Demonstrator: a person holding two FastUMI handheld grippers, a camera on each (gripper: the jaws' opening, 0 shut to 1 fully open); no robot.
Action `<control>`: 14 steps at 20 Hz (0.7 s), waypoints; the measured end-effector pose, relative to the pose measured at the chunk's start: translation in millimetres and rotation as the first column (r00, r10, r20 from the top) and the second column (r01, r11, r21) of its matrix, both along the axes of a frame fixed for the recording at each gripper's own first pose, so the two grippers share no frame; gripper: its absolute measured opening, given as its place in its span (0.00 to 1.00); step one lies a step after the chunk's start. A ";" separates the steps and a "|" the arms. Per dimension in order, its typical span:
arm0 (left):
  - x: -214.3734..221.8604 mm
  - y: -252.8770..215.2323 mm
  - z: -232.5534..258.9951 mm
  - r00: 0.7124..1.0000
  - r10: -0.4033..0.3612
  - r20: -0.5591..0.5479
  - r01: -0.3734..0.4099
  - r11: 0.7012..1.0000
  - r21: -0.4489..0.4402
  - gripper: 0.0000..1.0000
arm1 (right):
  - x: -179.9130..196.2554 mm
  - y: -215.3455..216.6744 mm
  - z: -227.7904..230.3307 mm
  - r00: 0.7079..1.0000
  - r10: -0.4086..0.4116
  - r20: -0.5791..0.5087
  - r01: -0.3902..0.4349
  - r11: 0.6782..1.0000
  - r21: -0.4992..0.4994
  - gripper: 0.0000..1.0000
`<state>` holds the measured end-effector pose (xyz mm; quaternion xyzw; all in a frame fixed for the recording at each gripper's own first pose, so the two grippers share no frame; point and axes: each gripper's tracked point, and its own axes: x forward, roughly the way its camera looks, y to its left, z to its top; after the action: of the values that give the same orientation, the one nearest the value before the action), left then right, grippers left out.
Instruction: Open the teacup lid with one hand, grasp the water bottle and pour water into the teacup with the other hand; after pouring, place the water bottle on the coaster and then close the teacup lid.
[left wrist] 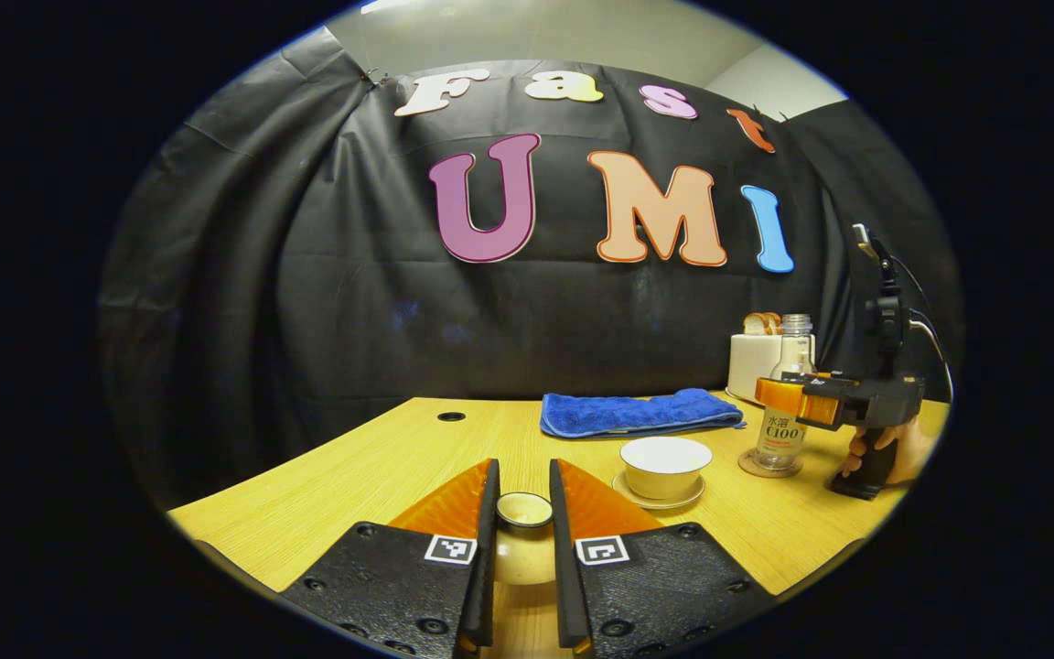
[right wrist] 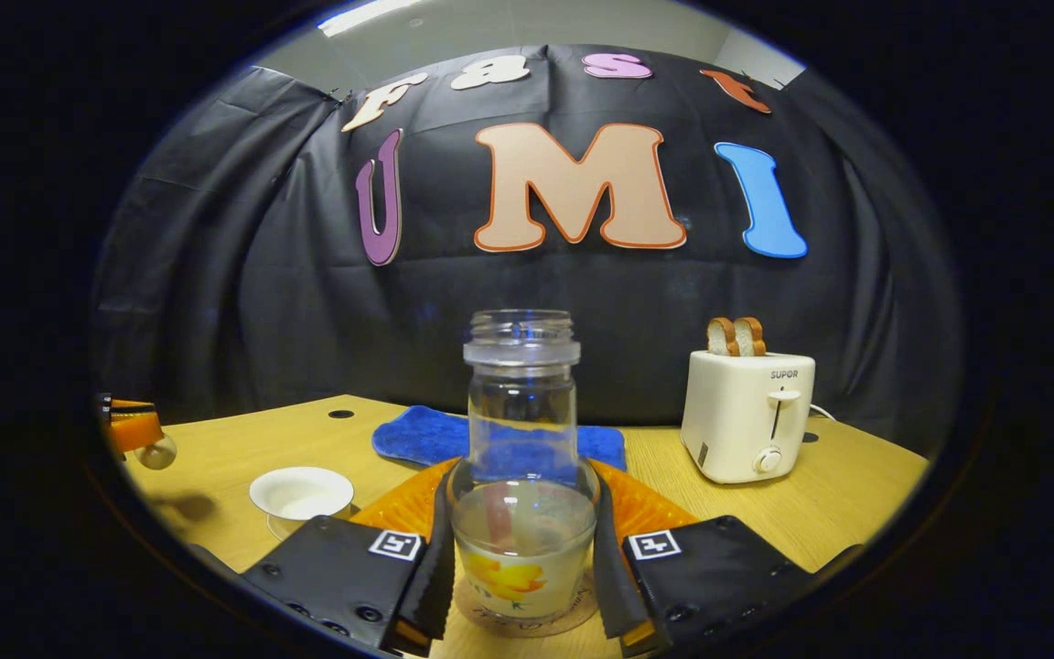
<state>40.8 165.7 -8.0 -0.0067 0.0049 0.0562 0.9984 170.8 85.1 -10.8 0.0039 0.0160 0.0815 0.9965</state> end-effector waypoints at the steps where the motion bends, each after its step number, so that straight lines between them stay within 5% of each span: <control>1: 0.9 -1.0 -0.8 1.000 0.000 0.000 0.000 1.000 0.000 0.25 | -2.0 -2.2 0.4 1.000 -0.001 0.009 0.000 1.000 0.014 0.68; 8: 0.7 -0.7 0.1 1.000 0.002 0.001 -0.002 1.000 0.000 0.25 | -0.7 -8.6 -4.0 1.000 -0.032 0.000 0.032 1.000 0.001 0.75; 9: 1.5 -1.2 -0.9 1.000 -0.002 -0.001 0.002 1.000 0.000 0.26 | 1.1 -9.6 -3.5 1.000 -0.030 -0.002 0.030 1.000 0.002 0.83; 12: 0.3 -0.9 0.0 1.000 -0.004 0.000 0.004 1.000 0.002 0.25 | -2.2 -10.1 -3.9 0.999 -0.042 0.003 0.042 0.999 -0.003 0.75; 14: 0.6 -0.8 -0.5 1.000 -0.004 0.000 0.004 1.000 0.002 0.25 | -8.5 -18.3 -0.2 0.998 -0.062 0.004 0.062 0.998 0.000 0.92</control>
<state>41.4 164.9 -8.5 -0.0057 0.0047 0.0543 0.9985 162.3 66.8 -11.0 0.0040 0.0138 0.0507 0.9986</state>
